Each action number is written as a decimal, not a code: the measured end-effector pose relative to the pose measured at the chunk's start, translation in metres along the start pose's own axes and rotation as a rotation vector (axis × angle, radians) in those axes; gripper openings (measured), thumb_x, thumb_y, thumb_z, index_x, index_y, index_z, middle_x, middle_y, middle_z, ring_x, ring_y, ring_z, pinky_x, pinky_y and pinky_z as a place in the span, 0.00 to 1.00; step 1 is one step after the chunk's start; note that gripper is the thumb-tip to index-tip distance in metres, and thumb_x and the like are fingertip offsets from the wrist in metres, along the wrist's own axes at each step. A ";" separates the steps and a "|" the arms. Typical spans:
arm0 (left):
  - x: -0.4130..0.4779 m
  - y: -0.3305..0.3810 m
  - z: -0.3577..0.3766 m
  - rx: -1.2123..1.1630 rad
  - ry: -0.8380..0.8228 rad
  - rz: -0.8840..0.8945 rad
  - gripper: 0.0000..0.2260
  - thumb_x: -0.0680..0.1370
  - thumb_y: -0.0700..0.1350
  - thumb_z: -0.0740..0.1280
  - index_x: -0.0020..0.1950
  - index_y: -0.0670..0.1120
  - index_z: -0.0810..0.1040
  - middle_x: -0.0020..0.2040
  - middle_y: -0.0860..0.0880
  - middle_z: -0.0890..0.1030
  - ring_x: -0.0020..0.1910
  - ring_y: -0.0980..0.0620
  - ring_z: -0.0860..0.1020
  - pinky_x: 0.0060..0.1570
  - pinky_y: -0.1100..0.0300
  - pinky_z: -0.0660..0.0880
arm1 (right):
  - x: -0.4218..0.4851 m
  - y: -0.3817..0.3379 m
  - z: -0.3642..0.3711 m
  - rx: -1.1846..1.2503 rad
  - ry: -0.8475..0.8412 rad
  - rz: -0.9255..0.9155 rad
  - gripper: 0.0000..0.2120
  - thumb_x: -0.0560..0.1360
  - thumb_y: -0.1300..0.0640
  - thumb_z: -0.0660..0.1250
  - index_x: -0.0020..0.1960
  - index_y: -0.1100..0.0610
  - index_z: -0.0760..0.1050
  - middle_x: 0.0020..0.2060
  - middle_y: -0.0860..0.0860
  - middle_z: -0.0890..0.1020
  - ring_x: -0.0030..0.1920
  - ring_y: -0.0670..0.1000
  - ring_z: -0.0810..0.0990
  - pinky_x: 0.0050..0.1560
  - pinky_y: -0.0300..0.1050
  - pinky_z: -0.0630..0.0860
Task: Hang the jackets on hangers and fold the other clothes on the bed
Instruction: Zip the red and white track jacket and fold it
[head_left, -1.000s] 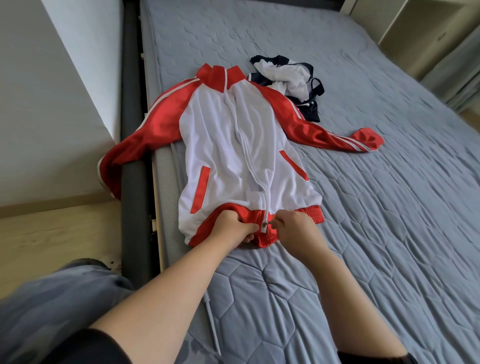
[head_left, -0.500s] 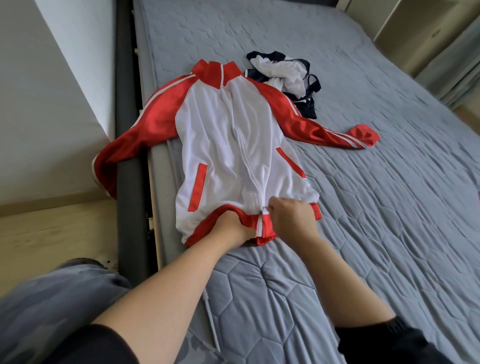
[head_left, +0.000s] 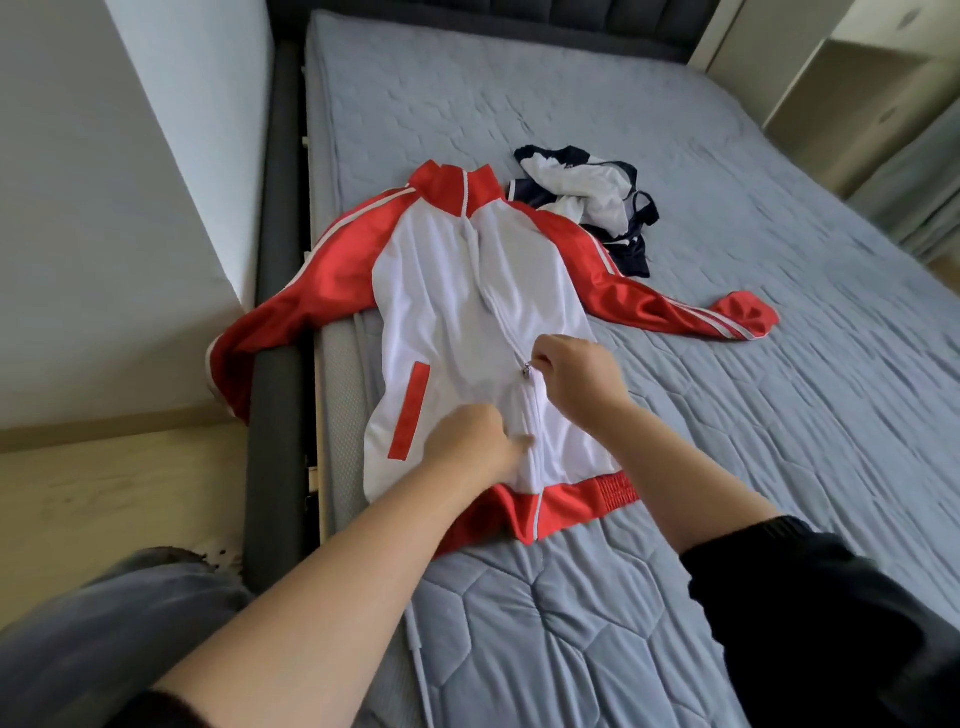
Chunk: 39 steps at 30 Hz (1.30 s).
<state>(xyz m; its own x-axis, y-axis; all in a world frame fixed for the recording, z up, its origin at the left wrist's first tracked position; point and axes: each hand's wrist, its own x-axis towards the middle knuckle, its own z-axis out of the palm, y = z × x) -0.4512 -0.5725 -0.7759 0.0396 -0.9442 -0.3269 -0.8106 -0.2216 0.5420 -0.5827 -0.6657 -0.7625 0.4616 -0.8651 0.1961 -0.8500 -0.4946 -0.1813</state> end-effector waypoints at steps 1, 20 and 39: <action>0.009 0.000 0.000 0.083 0.153 0.003 0.18 0.77 0.58 0.61 0.53 0.44 0.77 0.52 0.44 0.79 0.53 0.44 0.77 0.49 0.55 0.71 | 0.001 0.001 -0.002 0.009 -0.009 -0.006 0.06 0.75 0.62 0.64 0.41 0.61 0.76 0.35 0.56 0.80 0.36 0.61 0.76 0.34 0.50 0.72; 0.081 -0.073 0.066 0.217 0.001 0.102 0.44 0.74 0.68 0.59 0.77 0.51 0.36 0.78 0.48 0.39 0.77 0.48 0.38 0.72 0.49 0.35 | 0.064 0.004 0.036 -0.222 -0.261 -0.193 0.03 0.73 0.63 0.63 0.43 0.60 0.76 0.41 0.54 0.79 0.44 0.58 0.76 0.45 0.46 0.66; 0.084 -0.025 0.021 -0.527 0.096 -0.013 0.19 0.78 0.51 0.61 0.29 0.45 0.65 0.25 0.51 0.67 0.28 0.54 0.67 0.36 0.60 0.66 | 0.109 -0.006 0.021 0.290 -0.413 0.069 0.05 0.71 0.62 0.73 0.37 0.57 0.80 0.33 0.48 0.80 0.36 0.47 0.77 0.39 0.38 0.71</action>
<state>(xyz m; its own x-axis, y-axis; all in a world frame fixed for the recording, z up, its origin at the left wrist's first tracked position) -0.4398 -0.6411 -0.8335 0.1206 -0.9532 -0.2774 -0.4071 -0.3023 0.8619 -0.5219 -0.7585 -0.7601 0.5183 -0.8283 -0.2126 -0.8038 -0.3871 -0.4517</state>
